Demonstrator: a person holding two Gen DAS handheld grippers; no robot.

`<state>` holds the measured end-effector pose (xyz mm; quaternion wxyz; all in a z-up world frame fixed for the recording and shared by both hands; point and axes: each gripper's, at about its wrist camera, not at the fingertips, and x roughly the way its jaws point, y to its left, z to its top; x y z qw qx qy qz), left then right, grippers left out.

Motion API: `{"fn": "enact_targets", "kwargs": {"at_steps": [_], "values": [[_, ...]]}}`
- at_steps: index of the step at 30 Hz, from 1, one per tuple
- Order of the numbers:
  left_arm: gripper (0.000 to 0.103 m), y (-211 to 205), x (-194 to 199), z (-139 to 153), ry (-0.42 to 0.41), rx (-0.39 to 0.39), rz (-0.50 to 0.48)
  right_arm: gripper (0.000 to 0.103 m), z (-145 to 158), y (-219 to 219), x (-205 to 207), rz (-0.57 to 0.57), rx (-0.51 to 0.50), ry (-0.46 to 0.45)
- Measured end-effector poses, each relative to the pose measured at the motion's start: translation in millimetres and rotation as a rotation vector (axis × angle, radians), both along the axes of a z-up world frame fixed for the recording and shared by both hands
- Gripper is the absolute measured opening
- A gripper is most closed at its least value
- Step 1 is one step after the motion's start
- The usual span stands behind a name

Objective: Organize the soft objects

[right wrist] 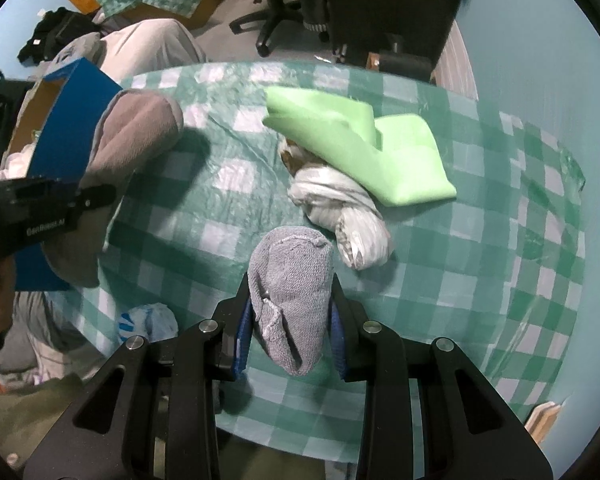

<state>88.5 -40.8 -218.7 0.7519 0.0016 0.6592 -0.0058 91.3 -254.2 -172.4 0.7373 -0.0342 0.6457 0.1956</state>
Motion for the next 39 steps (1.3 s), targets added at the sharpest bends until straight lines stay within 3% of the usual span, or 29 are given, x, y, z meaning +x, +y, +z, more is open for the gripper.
{"fn": "enact_targets", "kwargs": {"at_steps": [19, 31, 39], "values": [[0.028, 25, -43, 74, -0.113, -0.054, 0.072, 0.032, 51, 24, 3, 0.071, 0.034, -0.069], [0.029, 50, -59, 119, -0.186, -0.043, 0.108, 0.032, 76, 65, 5, 0.159, 0.066, -0.104], [0.028, 75, -60, 131, -0.208, -0.032, 0.145, 0.032, 86, 103, 11, 0.219, 0.081, -0.122]]}}
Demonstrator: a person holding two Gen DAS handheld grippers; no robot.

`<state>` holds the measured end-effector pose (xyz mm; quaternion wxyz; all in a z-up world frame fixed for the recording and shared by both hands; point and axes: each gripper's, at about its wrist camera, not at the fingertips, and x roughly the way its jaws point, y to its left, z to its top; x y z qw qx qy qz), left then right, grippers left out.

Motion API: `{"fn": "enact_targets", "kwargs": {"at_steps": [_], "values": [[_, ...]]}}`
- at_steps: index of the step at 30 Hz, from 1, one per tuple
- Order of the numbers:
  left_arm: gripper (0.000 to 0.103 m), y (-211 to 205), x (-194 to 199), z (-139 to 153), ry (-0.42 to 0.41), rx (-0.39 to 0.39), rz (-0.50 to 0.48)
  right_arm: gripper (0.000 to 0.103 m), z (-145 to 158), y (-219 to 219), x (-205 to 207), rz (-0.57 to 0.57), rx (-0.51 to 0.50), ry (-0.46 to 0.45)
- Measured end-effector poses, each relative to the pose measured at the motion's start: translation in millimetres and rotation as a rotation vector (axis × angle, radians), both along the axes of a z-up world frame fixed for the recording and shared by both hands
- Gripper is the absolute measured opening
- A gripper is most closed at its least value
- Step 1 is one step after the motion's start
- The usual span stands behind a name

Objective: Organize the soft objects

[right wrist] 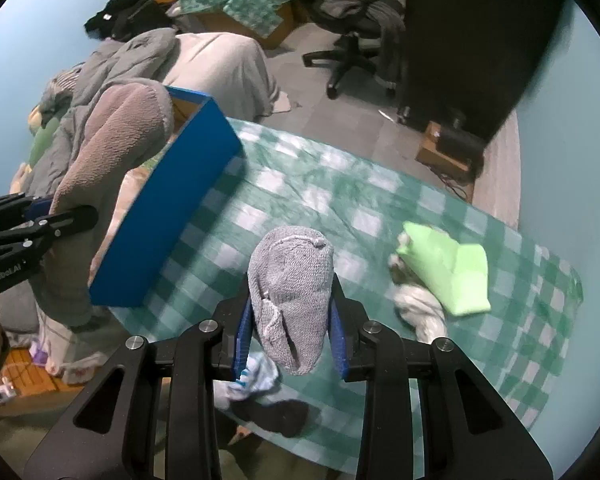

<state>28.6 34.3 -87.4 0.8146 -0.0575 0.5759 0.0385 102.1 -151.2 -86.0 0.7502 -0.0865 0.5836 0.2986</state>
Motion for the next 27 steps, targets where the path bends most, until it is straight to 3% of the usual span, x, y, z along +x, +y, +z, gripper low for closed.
{"fn": "enact_targets", "kwargs": {"at_steps": [16, 27], "values": [[0.028, 64, 6, 4, -0.012, 0.029, 0.067, 0.032, 14, 94, 15, 0.140, 0.035, -0.036], [0.029, 107, 23, -11, 0.008, 0.053, 0.097, 0.032, 10, 160, 28, 0.223, 0.043, -0.029]]}}
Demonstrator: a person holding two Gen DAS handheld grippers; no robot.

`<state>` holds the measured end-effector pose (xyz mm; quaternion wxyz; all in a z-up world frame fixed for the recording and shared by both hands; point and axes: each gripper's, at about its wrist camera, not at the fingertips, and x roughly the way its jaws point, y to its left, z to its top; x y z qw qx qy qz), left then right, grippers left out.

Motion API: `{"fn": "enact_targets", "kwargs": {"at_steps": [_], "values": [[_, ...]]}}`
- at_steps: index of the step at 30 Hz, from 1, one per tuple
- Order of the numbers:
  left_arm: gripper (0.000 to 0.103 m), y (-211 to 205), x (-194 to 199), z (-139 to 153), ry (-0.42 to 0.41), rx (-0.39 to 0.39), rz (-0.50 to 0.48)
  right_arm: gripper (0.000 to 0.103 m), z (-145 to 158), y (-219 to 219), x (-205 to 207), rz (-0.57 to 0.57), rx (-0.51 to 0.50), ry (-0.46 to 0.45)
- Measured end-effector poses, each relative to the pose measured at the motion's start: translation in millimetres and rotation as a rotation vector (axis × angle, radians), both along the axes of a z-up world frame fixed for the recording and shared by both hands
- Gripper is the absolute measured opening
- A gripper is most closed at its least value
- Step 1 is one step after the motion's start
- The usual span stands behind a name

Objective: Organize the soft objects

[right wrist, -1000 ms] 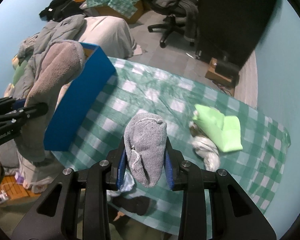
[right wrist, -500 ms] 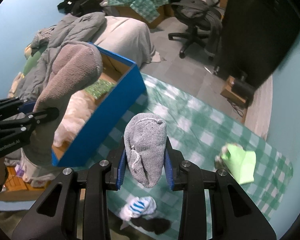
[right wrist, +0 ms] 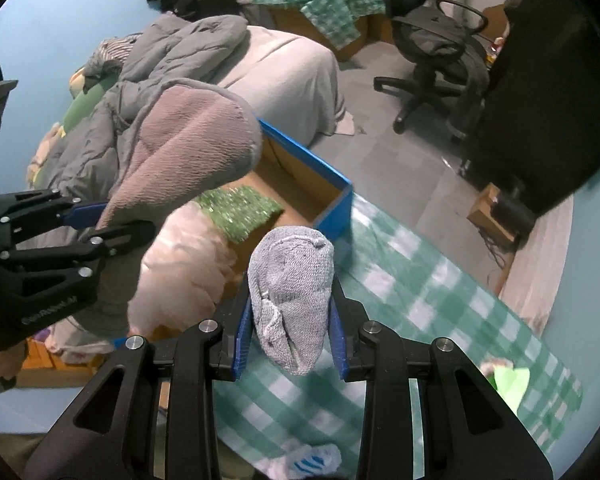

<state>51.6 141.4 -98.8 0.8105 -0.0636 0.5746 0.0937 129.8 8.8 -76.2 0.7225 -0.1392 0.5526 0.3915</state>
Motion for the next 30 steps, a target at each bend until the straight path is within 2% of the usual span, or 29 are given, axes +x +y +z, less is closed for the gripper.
{"fn": "enact_targets", "kwargs": {"at_steps": [17, 20, 21, 25, 27, 30], "values": [[0.032, 47, 20, -34, 0.097, 0.021, 0.060, 0.032, -26, 70, 20, 0.053, 0.012, 0.081], [0.042, 49, 23, -38, 0.113, 0.022, 0.060, 0.032, -31, 76, 21, 0.060, 0.009, 0.093], [0.048, 49, 24, -38, 0.117, 0.027, 0.057, 0.034, -32, 78, 21, 0.063, 0.008, 0.096], [0.063, 44, 25, -40, 0.132, 0.080, 0.044, 0.040, -37, 84, 21, 0.073, -0.008, 0.106], [0.069, 44, 23, -39, 0.133, 0.094, 0.050, 0.046, -38, 85, 20, 0.075, -0.017, 0.101], [0.070, 46, 20, -35, 0.127, 0.095, 0.058, 0.054, -35, 83, 20, 0.070, -0.015, 0.089]]}}
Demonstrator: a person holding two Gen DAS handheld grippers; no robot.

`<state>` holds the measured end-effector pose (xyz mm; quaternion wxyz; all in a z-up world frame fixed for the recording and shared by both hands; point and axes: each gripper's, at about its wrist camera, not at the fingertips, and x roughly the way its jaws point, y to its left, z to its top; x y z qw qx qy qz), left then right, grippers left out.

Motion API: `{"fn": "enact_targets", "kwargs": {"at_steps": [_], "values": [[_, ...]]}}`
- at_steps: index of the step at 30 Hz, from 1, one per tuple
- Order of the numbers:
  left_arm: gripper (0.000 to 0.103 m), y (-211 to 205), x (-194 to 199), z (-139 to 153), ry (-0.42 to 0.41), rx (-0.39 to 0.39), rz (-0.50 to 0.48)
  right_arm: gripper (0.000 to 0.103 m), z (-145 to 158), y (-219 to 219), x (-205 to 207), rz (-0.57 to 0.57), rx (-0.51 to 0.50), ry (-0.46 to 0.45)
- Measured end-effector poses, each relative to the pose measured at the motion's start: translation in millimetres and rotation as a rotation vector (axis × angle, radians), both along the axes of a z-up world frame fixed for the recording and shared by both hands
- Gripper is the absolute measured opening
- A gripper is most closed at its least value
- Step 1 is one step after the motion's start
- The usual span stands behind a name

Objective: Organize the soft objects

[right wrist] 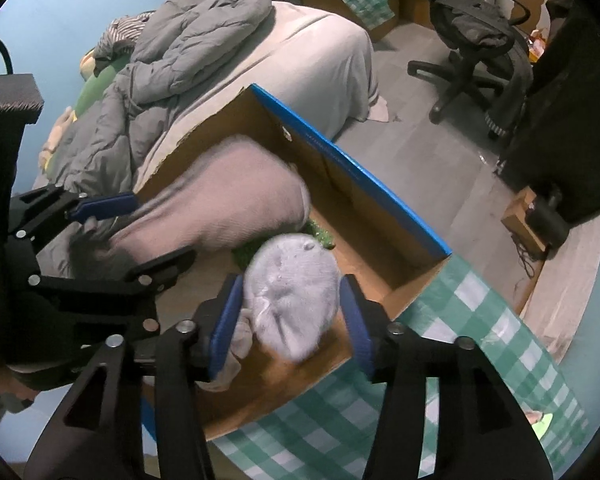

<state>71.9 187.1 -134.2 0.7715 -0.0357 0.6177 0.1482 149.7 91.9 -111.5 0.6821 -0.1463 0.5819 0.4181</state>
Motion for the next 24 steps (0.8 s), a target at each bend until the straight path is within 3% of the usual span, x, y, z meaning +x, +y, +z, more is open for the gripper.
{"fn": "enact_targets", "kwargs": {"at_steps": [3, 15, 24], "values": [[0.072, 0, -3, 5, -0.007, 0.010, 0.009, 0.062, 3, -4, 2, -0.012, 0.009, 0.000], [0.078, -14, -19, 43, -0.075, -0.009, 0.045, 0.066, 24, -35, 6, -0.043, 0.040, -0.024], [0.079, -49, -30, 58, -0.089, -0.025, 0.013, 0.066, 34, -77, 3, -0.072, 0.044, -0.047]]}}
